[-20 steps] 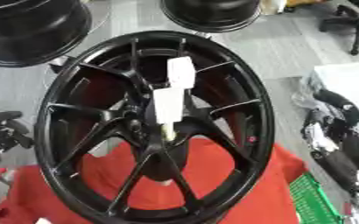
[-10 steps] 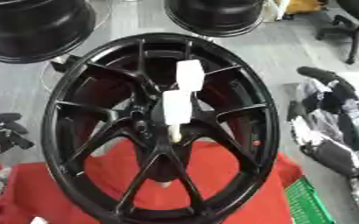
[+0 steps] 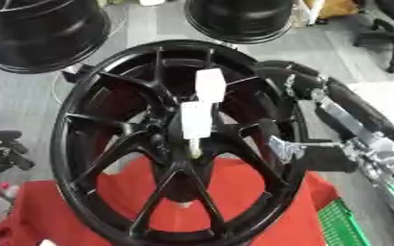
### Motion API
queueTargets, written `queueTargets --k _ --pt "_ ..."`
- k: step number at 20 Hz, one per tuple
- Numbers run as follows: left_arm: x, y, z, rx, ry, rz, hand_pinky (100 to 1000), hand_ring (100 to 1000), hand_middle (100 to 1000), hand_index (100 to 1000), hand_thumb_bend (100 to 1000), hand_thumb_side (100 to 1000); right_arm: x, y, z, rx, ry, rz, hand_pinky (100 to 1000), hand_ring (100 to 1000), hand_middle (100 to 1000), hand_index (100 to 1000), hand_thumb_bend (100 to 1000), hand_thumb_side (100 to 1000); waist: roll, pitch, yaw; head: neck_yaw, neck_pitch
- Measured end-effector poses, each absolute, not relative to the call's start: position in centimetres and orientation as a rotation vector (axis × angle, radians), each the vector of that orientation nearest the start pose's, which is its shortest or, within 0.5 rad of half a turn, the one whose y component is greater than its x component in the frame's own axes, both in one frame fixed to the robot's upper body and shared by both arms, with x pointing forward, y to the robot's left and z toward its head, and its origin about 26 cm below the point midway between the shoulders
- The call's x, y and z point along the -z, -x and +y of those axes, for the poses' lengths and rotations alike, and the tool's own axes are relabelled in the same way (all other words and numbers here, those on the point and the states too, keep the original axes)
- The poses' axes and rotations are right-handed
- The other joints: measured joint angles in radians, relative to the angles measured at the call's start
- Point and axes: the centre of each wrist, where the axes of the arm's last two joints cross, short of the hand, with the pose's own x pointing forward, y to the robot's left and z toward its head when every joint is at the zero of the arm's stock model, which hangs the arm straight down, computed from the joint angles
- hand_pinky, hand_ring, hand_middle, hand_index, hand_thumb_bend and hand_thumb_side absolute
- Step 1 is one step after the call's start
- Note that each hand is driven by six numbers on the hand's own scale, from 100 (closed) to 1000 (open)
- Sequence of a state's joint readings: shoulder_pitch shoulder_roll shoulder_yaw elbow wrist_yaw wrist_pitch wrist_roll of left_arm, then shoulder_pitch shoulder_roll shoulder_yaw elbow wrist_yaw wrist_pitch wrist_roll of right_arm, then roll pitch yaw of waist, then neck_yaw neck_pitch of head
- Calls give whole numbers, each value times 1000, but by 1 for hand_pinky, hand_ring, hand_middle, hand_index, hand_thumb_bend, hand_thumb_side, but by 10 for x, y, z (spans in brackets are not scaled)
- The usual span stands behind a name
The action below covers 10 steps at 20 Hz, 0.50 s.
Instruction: Pull the pin out of the wheel hub.
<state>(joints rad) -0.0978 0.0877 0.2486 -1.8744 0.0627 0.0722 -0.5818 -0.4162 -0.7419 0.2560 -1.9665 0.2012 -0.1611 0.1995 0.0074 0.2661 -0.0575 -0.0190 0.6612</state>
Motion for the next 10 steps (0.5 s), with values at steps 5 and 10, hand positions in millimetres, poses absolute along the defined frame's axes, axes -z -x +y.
queueTargets --k 5,10 --pt "-102 -282 307 442 219 -1868 640 482 550 767 140 958 -260 -320 -261 -1475 366 -2092 414 443 949 950 100 225 15 0 19 -25 0" --pt "-101 -283 304 451 234 -1875 639 475 547 767 138 958 -272 -343 -264 -1477 300 -2020 408 437 949 952 100 220 22 1 29 -38 4"
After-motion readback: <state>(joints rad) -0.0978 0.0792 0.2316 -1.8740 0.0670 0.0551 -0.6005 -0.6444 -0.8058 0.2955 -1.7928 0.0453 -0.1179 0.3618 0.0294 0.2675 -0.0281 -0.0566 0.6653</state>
